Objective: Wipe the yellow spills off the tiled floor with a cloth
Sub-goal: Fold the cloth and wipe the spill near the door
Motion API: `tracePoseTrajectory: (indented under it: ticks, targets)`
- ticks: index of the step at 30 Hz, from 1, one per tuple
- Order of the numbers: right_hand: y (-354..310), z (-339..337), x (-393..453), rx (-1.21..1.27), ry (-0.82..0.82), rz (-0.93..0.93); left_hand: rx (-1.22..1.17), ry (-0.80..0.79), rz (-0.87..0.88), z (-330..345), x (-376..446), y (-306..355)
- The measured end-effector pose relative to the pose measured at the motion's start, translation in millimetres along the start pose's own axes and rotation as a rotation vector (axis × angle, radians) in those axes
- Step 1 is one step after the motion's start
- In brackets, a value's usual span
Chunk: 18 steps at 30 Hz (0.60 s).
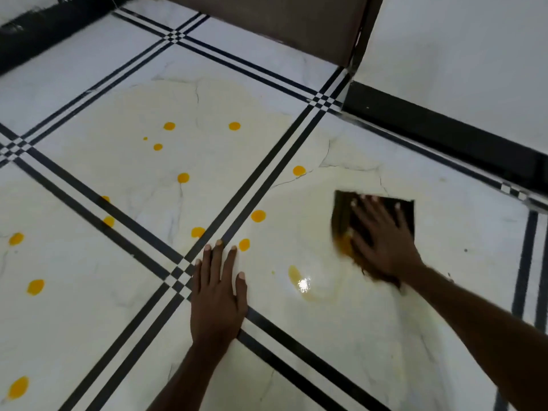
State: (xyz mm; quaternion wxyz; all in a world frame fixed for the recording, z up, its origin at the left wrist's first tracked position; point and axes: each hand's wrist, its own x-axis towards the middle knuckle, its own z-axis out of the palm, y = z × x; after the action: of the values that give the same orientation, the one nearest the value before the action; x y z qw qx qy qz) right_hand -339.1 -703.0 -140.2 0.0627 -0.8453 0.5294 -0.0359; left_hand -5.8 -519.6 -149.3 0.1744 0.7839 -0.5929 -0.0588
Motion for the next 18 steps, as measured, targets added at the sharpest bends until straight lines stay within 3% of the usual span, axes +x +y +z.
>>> tracePoseTrajectory:
  ticks: [2,4,7,9,12,14,16,17,18]
  targets:
    - [-1,-1,68,0.014,0.037,0.245,0.006,0.0,0.002,2,-3,2]
    - [-25,7,133,0.028,0.046,0.284,0.004,0.023,0.026,4,-1,2]
    - [-85,21,169,0.009,0.063,0.082,0.019,0.038,0.037,10,6,-6]
    - [-106,26,140,-0.012,0.012,-0.192,0.022,0.022,0.022,12,6,-9]
    - [-73,20,92,-0.058,-0.076,-0.488,0.001,0.025,0.013,10,2,-1]
    - [-43,8,113,-0.02,0.006,-0.302,-0.006,0.04,0.017,7,2,2]
    - [-45,-1,163,0.065,0.024,0.07,0.002,0.054,0.029,7,3,2]
    - [-61,-2,181,0.066,0.021,0.157,0.004,0.063,0.034,7,3,3]
    - [-87,3,192,0.056,0.011,0.109,0.003,0.073,0.038,9,5,0]
